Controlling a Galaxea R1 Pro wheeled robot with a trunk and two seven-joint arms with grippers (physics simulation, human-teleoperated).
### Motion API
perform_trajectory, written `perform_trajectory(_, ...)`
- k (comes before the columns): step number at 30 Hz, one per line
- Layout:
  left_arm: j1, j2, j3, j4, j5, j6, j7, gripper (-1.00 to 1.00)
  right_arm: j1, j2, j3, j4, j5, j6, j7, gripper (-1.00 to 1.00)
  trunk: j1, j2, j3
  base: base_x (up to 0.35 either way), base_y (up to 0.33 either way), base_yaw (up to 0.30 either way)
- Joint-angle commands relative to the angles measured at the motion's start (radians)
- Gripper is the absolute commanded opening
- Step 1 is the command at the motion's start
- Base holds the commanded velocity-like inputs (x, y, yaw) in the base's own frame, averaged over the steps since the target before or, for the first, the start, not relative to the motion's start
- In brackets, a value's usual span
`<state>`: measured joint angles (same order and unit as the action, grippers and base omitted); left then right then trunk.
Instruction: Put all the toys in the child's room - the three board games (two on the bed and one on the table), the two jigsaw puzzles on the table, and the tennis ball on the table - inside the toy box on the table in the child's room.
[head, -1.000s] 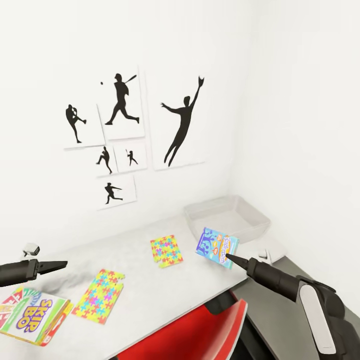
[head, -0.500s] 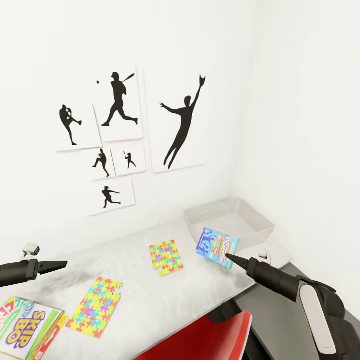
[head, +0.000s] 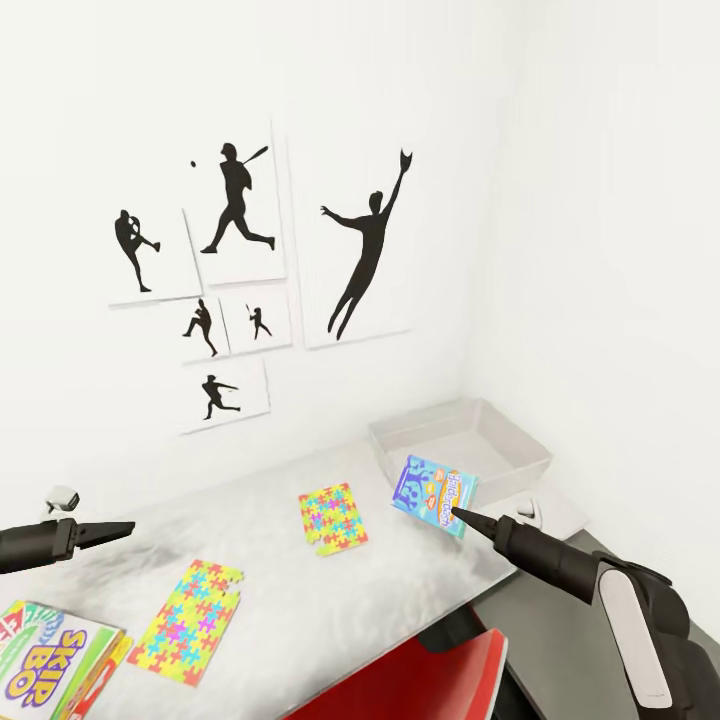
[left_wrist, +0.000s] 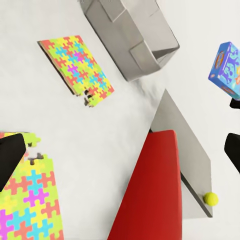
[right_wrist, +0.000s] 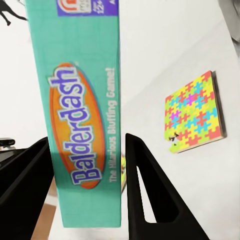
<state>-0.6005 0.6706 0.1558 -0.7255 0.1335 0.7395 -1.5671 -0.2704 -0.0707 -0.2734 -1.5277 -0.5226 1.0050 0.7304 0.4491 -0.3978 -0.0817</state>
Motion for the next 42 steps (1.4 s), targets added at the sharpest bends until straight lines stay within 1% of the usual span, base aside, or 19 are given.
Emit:
perform_trajectory(1, -0.001, 0.0, 0.0, 0.0, 0.0, 0.011, -0.004, 1.0, -0.001, 0.0, -0.001, 0.0, 0.004, 0.004, 0.006, -1.0, 0.001, -0.002, -0.002, 0.122, 0.0, 0.0)
perform_trajectory(22, -0.001, 0.0, 0.0, 0.0, 0.0, 0.011, -0.004, 1.0, -0.001, -0.001, -0.003, 0.001, 0.003, 0.004, 0.007, -1.0, 0.001, -0.002, -0.002, 0.013, 0.0, 0.0)
perform_trajectory(37, -0.001, 0.0, -0.001, 0.0, 0.001, 0.011, -0.004, 1.0, -0.001, 0.0, -0.023, -0.006, -0.008, 0.01, 0.005, -1.0, 0.001, -0.002, -0.002, 0.0, 0.0, 0.0)
perform_trajectory(42, -0.001, -0.001, -0.001, 0.0, 0.002, 0.011, -0.004, 1.0, -0.007, 0.0, -0.03, -0.009, -0.011, 0.031, 0.001, -1.0, 0.001, -0.002, -0.002, 0.0, 0.0, 0.0)
